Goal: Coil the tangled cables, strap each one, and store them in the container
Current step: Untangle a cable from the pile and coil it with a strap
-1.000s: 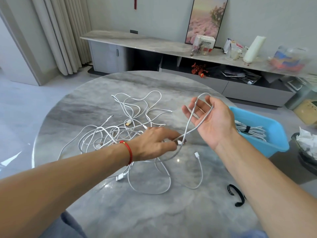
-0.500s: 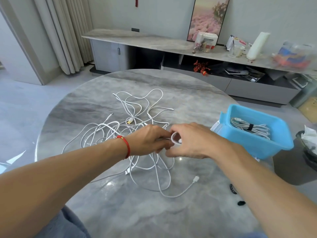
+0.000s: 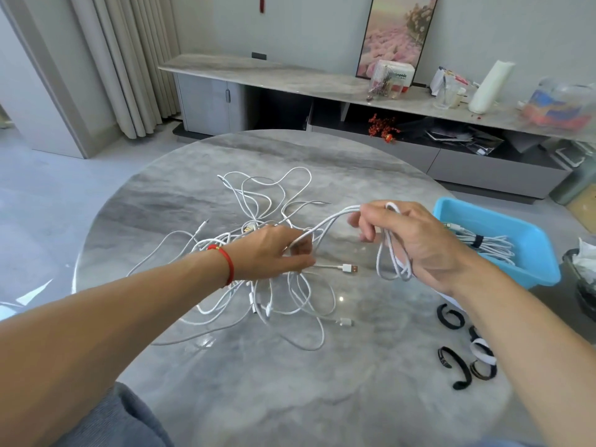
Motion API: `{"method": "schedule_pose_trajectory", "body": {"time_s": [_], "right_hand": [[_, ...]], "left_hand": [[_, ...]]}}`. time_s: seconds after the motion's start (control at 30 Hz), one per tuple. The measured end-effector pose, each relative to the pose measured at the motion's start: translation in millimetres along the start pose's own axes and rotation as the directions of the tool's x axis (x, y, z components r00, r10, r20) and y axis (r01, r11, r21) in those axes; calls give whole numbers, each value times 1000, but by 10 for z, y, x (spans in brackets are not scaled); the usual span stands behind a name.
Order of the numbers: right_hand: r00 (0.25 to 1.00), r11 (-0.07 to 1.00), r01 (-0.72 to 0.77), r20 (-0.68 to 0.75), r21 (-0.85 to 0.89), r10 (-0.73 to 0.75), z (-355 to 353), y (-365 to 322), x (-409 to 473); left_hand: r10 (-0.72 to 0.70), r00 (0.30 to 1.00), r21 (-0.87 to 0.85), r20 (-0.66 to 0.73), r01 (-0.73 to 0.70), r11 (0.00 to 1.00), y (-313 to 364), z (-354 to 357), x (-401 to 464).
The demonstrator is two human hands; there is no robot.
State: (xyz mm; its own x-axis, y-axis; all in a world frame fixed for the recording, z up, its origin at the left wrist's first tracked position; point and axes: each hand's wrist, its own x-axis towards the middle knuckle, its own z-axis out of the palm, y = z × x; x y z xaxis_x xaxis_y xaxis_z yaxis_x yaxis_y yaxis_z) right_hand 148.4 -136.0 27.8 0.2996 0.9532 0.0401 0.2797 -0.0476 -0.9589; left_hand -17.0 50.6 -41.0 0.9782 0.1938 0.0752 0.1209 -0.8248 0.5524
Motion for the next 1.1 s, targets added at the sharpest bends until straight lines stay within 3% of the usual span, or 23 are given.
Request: {"method": "schedule_pose_trajectory", "body": {"time_s": [0.07, 0.13, 0.17, 0.23, 0.3, 0.37, 0.43, 0.47, 0.6, 0.7, 0.83, 0.87, 0.93, 1.0, 1.03, 1.1], "right_hand": [[1000, 960, 0, -14, 282, 4, 61, -45, 1], [999, 818, 33, -38, 574, -14, 88, -124, 14], [998, 750, 49, -58, 660, -14, 91, -163, 24], [993, 733, 50, -111, 678, 35, 99, -203, 45], [973, 829, -12, -184, 559, 138, 156, -182, 66], [933, 986, -116, -327, 118, 148, 221, -96, 99], [941, 888, -183, -335, -422, 35, 319, -2, 142], [960, 801, -189, -277, -568, 31, 382, 34, 161], [969, 614, -179, -30, -769, 245, 626, 105, 182], [985, 576, -92, 12, -812, 174, 647, 56, 227], [997, 743, -71, -21, -666, 77, 502, -102, 224], [997, 835, -80, -61, -544, 55, 445, -137, 200], [987, 988, -83, -146, -128, 64, 304, -203, 127], [980, 936, -33, -172, 350, 98, 140, -256, 52], [979, 874, 2, -181, 486, 98, 74, -270, 23], [975, 845, 15, -195, 535, 105, 40, -286, -12]], "left_hand": [[-12, 999, 51, 30, 11, 999, -7, -3, 4], [-20, 995, 216, 94, -1, 976, -36, 33, 3], [-21, 993, 285, 113, -12, 958, -52, 55, -7], [-7, 994, 341, 109, -31, 939, -82, 62, -19], [-12, 994, 380, 107, -30, 924, -104, 53, -16], [3, 999, 423, 40, -20, 906, -95, 47, 21], [26, 997, 436, -78, 11, 900, -70, 43, 44], [35, 992, 455, -124, 25, 890, -52, 32, 55], [109, 961, 390, -254, -1, 921, -53, 31, 32], [145, 951, 366, -273, -36, 930, -132, 23, 4], [102, 960, 388, -262, 8, 921, -206, -10, 32], [94, 965, 393, -246, 11, 919, -226, -20, 42], [80, 978, 385, -194, 1, 923, -304, -26, 15], [57, 992, 396, -116, -6, 918, -383, -6, -33], [36, 994, 390, -104, 7, 921, -408, 12, -56], [-3, 989, 336, -149, 54, 940, -402, 17, -77]]}}
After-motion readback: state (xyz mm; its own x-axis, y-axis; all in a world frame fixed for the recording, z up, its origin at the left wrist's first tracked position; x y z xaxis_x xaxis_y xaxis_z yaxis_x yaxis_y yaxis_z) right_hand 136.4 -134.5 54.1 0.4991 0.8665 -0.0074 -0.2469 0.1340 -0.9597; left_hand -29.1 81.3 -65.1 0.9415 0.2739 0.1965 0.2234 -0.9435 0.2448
